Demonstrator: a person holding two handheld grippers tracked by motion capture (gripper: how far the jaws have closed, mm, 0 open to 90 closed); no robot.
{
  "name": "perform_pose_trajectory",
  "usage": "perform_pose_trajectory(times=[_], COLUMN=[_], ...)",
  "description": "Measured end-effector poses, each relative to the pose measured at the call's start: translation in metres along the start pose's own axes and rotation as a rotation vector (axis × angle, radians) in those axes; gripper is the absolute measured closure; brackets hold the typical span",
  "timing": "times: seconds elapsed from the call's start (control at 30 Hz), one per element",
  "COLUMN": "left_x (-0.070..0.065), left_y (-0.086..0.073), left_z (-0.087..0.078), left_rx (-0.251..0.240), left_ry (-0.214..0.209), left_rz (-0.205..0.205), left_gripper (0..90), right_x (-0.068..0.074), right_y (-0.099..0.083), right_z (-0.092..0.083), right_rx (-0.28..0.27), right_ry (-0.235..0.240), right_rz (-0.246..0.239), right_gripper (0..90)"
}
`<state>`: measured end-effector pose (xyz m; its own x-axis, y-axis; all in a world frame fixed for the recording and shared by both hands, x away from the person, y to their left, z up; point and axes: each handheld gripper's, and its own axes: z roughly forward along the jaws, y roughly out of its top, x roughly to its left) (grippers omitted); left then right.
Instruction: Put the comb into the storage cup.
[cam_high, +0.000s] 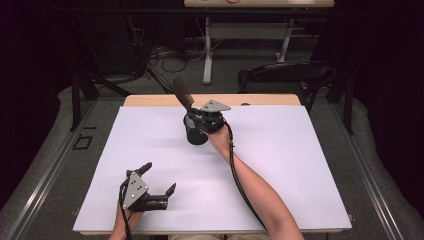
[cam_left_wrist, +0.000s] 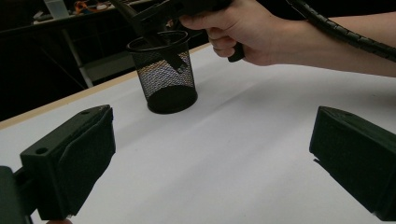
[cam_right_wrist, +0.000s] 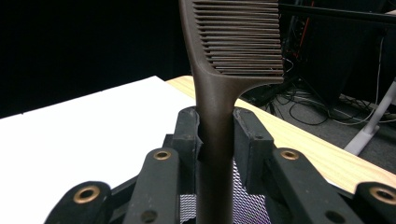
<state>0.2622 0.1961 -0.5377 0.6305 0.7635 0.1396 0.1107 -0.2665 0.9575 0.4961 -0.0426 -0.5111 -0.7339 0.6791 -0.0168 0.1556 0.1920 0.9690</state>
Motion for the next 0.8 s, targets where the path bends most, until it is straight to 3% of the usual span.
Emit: perform_pose_trajectory(times=[0.8], left_x=[0.0], left_y=[0.0], left_z=[-0.0004], left_rx=[0.001], left_ry=[0.002], left_rz=[0.001], left_gripper=[0.2], right_x=[-0.0013], right_y=[-0.0035], right_z=[-0.0022], right_rx=[0.021], right_ry=[0.006], right_rz=[0.005], right_gripper=[72.3])
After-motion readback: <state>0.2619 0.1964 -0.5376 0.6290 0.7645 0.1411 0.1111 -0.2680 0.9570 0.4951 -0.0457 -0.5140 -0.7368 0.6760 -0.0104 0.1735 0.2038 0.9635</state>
